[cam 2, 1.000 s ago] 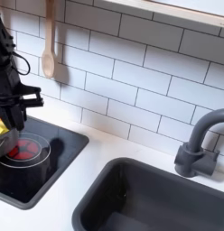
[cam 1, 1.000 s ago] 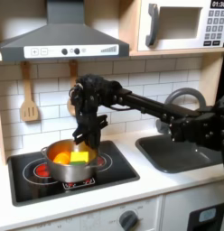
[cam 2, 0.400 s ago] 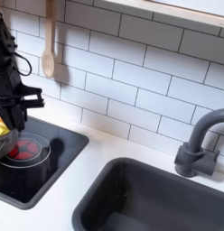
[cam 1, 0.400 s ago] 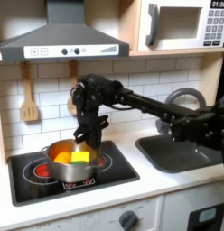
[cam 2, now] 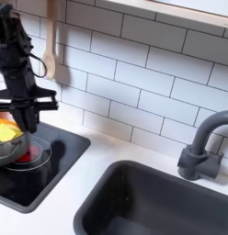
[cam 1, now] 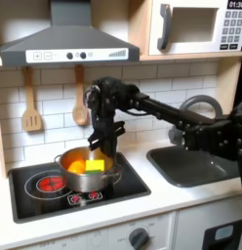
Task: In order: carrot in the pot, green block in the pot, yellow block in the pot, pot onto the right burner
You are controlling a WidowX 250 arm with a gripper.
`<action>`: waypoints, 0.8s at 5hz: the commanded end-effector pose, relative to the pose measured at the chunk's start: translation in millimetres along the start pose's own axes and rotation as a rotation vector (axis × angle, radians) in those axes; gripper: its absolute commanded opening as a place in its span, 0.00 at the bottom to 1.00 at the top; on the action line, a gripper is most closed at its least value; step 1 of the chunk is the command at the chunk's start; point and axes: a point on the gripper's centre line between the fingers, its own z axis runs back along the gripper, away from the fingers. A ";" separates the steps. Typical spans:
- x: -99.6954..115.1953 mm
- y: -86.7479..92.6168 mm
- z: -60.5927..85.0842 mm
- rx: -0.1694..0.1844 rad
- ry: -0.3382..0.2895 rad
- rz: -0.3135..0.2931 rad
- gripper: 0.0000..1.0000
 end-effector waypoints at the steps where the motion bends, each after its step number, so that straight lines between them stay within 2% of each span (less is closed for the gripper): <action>1: -0.1 -19.9 -5.5 -0.018 0.001 -0.025 0.00; 4: -0.5 -36.0 -7.3 -0.014 -0.001 -0.059 0.00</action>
